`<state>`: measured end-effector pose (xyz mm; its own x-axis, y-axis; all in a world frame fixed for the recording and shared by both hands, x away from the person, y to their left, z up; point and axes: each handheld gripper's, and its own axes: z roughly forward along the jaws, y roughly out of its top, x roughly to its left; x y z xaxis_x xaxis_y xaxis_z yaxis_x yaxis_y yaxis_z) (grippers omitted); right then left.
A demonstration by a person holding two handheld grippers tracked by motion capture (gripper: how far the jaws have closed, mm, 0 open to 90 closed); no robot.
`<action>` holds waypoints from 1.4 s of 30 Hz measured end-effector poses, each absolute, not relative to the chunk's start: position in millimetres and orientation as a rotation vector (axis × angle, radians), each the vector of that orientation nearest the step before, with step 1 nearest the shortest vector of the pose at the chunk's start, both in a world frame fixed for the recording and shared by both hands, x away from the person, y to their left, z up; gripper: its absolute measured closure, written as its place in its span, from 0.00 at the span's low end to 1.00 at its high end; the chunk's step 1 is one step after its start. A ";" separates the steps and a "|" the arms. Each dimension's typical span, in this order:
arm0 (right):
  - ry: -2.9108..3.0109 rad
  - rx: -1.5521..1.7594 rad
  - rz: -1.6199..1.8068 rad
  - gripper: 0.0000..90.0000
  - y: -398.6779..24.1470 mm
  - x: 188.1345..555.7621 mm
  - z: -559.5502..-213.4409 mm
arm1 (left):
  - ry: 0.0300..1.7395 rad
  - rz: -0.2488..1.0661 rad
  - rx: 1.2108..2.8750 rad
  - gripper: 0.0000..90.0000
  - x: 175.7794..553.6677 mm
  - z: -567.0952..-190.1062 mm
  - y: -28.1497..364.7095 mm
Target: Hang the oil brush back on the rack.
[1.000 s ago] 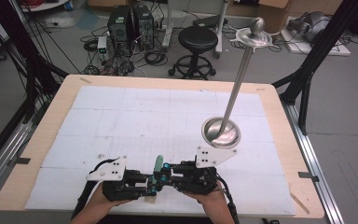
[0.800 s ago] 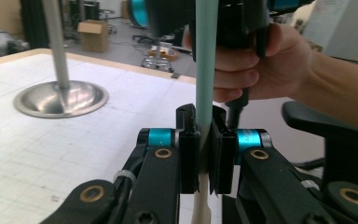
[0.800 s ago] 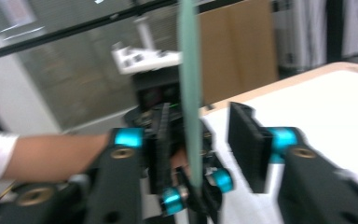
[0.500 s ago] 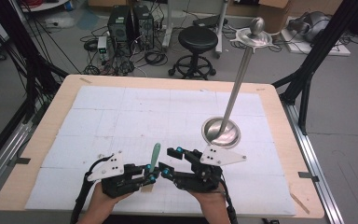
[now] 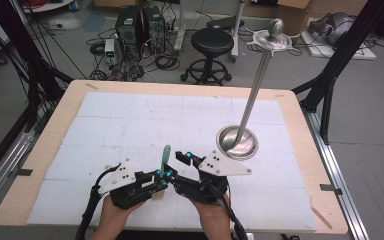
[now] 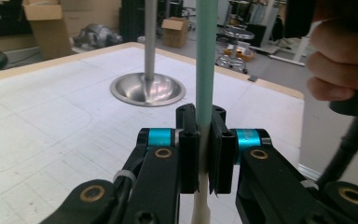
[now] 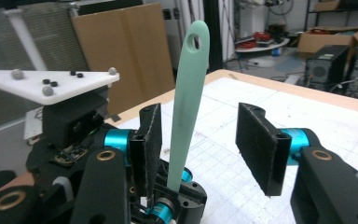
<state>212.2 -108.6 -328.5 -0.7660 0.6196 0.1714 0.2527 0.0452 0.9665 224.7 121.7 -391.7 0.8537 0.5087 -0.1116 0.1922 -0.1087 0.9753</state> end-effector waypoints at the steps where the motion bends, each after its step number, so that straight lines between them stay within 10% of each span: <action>1: 2.030 0.895 1.767 0.56 -106.9 212.9 -328.3 | 0.555 0.294 1.687 0.93 224.8 -391.7 121.3; 34: 1.980 1.030 1.762 0.85 -89.7 215.2 -333.5 | 0.621 0.427 1.681 0.93 217.9 -395.9 106.3; 42: 2.028 0.935 1.791 0.86 -106.2 216.2 -326.6 | 0.530 0.268 1.661 0.73 225.1 -389.0 127.0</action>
